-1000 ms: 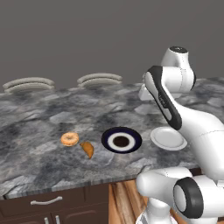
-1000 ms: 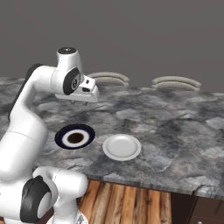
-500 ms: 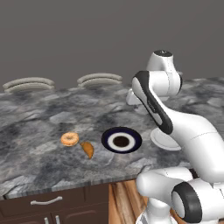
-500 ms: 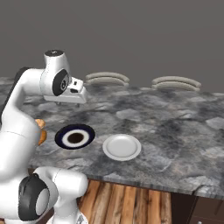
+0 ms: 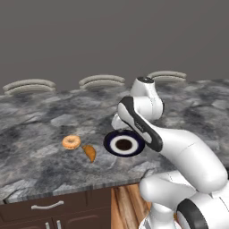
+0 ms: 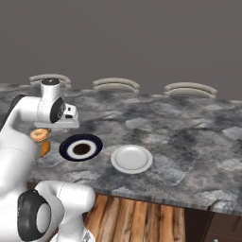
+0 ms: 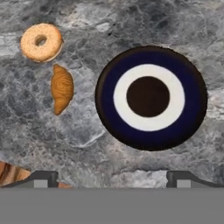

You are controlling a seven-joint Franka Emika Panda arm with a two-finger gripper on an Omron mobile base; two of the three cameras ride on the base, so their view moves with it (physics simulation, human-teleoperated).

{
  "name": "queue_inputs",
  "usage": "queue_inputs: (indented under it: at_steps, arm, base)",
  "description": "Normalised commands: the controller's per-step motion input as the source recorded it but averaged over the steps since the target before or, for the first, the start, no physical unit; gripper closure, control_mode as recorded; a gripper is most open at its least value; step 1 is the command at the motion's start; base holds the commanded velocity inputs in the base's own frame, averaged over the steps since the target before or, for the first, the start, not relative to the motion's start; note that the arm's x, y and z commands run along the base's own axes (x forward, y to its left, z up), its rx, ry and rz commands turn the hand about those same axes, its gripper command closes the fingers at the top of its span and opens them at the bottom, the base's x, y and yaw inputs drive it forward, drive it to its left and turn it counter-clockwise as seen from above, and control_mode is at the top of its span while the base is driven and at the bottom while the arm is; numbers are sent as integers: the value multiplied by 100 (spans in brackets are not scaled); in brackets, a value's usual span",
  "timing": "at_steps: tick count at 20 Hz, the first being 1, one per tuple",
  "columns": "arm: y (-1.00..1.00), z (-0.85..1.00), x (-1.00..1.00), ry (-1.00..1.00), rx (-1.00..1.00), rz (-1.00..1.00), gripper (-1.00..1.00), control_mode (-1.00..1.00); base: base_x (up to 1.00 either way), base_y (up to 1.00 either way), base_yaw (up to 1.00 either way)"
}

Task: Place the pastries on the plates.

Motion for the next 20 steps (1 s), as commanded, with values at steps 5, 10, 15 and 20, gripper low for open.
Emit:
queue_inputs:
  at_steps: [5,10,15,20]
  arm:
    - [69,-64,13,3,-1,6,-100,-100]
    - [63,-15,15,5,-10,0,-100,-100]
    - [32,-1,4,0,-2,0,-100,-100]
    - [22,0,23,5,0,0,-100,-100]
  base:
    - [0,0,0]
    - [0,0,0]
    - [0,0,0]
    - [0,0,0]
